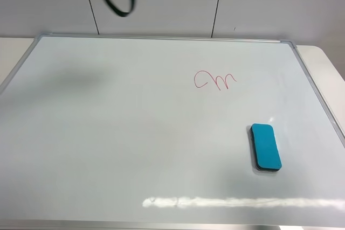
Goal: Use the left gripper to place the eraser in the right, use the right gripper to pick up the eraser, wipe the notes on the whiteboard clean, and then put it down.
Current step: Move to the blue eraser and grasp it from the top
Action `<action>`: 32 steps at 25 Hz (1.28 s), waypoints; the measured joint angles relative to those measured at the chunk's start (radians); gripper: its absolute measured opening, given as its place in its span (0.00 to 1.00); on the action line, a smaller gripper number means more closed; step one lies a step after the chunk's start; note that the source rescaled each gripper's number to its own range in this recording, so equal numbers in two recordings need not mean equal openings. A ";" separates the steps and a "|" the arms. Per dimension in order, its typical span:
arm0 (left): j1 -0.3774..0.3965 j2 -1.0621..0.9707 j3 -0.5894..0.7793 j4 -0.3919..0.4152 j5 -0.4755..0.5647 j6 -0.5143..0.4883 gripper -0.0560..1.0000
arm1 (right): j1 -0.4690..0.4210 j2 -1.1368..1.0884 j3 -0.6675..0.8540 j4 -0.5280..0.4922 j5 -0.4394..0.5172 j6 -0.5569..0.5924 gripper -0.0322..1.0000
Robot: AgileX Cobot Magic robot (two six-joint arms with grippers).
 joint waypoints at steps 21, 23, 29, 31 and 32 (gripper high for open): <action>0.566 -1.180 0.471 0.073 0.539 0.062 0.99 | 0.000 0.000 0.000 0.000 0.000 0.000 1.00; 0.566 -1.253 0.471 0.069 0.665 0.062 0.99 | 0.000 0.000 0.000 0.000 0.000 0.000 1.00; 0.566 -1.418 0.504 0.032 0.826 0.068 0.99 | 0.000 0.000 0.000 0.000 0.000 0.000 1.00; 0.566 -1.444 0.534 0.018 0.873 0.069 0.99 | 0.000 0.000 0.000 0.000 0.000 0.000 1.00; 0.566 -1.445 0.547 0.007 0.900 0.069 0.99 | 0.000 0.000 0.000 0.000 0.000 0.000 1.00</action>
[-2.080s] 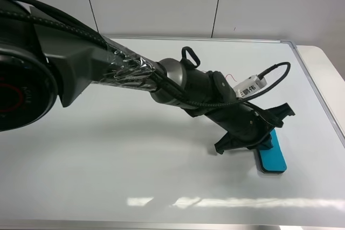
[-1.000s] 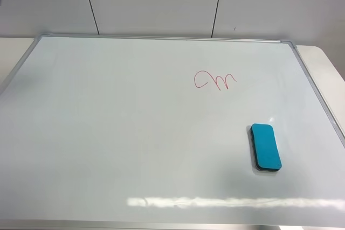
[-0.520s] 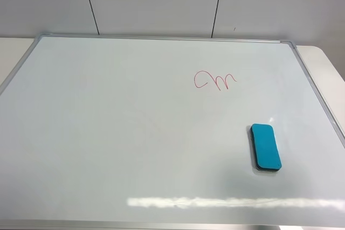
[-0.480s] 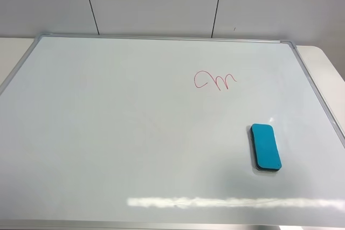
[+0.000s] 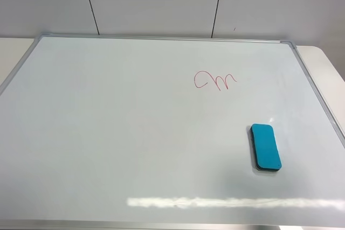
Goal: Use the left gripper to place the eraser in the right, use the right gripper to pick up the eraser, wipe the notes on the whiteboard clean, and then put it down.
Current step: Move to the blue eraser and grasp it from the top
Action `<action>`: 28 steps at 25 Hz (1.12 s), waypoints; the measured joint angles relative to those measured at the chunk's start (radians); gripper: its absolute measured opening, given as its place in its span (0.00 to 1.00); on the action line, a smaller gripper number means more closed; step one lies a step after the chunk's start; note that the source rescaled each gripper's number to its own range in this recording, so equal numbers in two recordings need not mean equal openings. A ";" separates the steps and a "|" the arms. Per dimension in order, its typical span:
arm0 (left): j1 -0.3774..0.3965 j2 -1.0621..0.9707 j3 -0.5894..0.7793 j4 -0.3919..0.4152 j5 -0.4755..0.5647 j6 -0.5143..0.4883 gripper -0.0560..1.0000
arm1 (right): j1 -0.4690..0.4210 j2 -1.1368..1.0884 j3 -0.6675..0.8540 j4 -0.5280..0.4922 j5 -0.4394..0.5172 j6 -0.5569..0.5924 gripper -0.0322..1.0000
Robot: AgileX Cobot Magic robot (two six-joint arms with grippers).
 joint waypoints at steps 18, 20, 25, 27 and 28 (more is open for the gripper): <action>-0.001 -0.001 0.094 -0.061 -0.023 0.012 0.99 | 0.000 0.000 0.000 0.000 0.000 0.000 1.00; -0.001 -0.001 0.094 -0.061 -0.023 0.012 0.99 | 0.000 0.000 0.000 0.000 0.000 0.000 1.00; -0.001 -0.001 0.094 -0.061 -0.023 0.013 0.99 | 0.000 0.000 0.000 0.000 0.000 0.000 1.00; -0.001 -0.001 0.094 -0.061 -0.023 0.013 0.99 | 0.000 0.000 0.000 0.000 0.000 0.000 1.00; -0.001 -0.001 0.094 -0.061 -0.023 0.013 0.99 | 0.000 0.000 0.000 0.000 0.000 0.000 1.00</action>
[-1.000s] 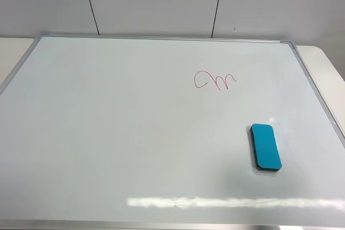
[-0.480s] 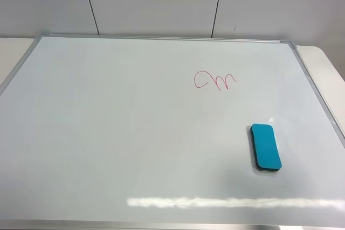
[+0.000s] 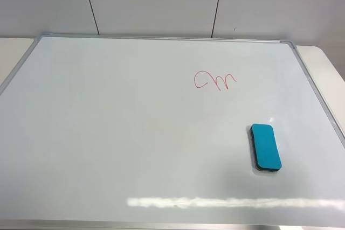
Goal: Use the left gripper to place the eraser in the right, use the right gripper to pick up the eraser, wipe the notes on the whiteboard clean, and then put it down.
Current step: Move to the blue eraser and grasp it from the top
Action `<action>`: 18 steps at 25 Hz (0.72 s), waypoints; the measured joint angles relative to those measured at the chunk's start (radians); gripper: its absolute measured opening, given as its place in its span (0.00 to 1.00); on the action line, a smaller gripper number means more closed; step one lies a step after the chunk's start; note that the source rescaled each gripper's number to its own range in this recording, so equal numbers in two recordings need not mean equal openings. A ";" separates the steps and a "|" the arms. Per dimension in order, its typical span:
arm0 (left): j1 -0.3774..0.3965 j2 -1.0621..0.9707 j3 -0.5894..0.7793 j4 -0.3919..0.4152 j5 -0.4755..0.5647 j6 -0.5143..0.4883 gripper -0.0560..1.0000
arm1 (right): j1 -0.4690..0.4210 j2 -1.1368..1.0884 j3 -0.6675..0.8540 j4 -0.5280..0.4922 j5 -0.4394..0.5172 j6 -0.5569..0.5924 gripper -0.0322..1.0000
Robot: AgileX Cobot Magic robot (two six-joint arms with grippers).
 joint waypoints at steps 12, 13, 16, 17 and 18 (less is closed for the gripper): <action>0.000 0.000 0.000 0.000 0.000 -0.001 0.99 | 0.000 0.000 0.000 0.007 0.000 0.009 1.00; 0.000 0.000 0.000 0.000 0.000 -0.001 0.99 | 0.000 0.000 0.000 0.013 0.000 0.013 1.00; 0.000 0.000 0.000 0.000 0.000 -0.001 0.99 | 0.000 0.001 0.000 0.029 0.000 0.015 1.00; 0.000 0.000 0.000 0.000 0.000 -0.001 0.99 | 0.000 0.009 -0.001 0.033 0.000 0.019 1.00; 0.000 0.000 0.000 0.000 0.000 0.000 0.99 | 0.000 0.026 -0.007 0.034 0.000 0.029 1.00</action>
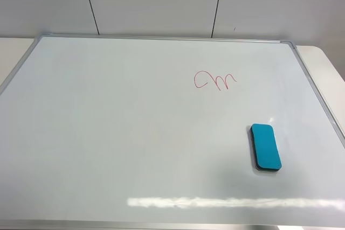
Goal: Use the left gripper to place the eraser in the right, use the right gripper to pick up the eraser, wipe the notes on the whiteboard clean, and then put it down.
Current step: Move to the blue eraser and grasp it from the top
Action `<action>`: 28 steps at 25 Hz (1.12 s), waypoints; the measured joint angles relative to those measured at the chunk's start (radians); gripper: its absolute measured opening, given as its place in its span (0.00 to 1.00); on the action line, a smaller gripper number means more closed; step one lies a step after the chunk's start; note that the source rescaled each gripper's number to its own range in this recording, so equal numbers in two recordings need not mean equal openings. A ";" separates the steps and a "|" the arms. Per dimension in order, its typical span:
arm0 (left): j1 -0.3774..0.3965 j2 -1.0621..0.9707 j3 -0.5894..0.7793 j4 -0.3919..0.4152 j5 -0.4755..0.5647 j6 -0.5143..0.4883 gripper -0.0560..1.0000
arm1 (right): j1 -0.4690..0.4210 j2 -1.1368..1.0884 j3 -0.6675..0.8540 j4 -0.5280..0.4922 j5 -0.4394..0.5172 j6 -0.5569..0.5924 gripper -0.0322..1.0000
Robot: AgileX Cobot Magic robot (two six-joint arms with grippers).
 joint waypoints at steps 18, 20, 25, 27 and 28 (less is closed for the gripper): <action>0.000 0.000 0.000 -0.001 -0.002 -0.001 1.00 | 0.065 0.968 -0.266 0.052 0.010 0.286 1.00; 0.000 0.000 0.000 -0.001 -0.002 -0.001 1.00 | 0.132 1.054 -0.265 0.036 -0.023 0.309 1.00; 0.000 0.000 0.000 -0.001 -0.002 0.000 1.00 | 0.298 1.260 -0.267 0.023 -0.141 0.373 1.00; 0.000 0.000 0.000 -0.001 -0.002 0.000 1.00 | 0.355 1.330 -0.267 0.013 -0.176 0.398 1.00; 0.000 0.000 0.000 -0.001 -0.002 0.000 1.00 | 0.377 1.364 -0.267 0.011 -0.188 0.407 1.00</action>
